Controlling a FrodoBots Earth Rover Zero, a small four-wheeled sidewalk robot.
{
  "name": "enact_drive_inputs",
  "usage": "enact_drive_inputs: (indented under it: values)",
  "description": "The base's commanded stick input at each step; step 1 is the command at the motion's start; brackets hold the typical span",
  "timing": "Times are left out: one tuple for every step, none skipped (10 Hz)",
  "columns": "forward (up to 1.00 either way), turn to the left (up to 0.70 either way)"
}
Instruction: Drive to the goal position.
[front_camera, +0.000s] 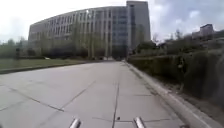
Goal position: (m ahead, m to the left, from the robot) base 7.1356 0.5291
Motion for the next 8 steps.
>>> enact_drive_inputs:
  values:
    - [1.0, 0.0]
    - [1.0, 0.0]
    - [1.0, 0.0]
    - [1.0, 0.0]
    - [1.0, 0.0]
    - [1.0, 0.0]
    - [1.0, 0.0]
    - [1.0, -0.04]
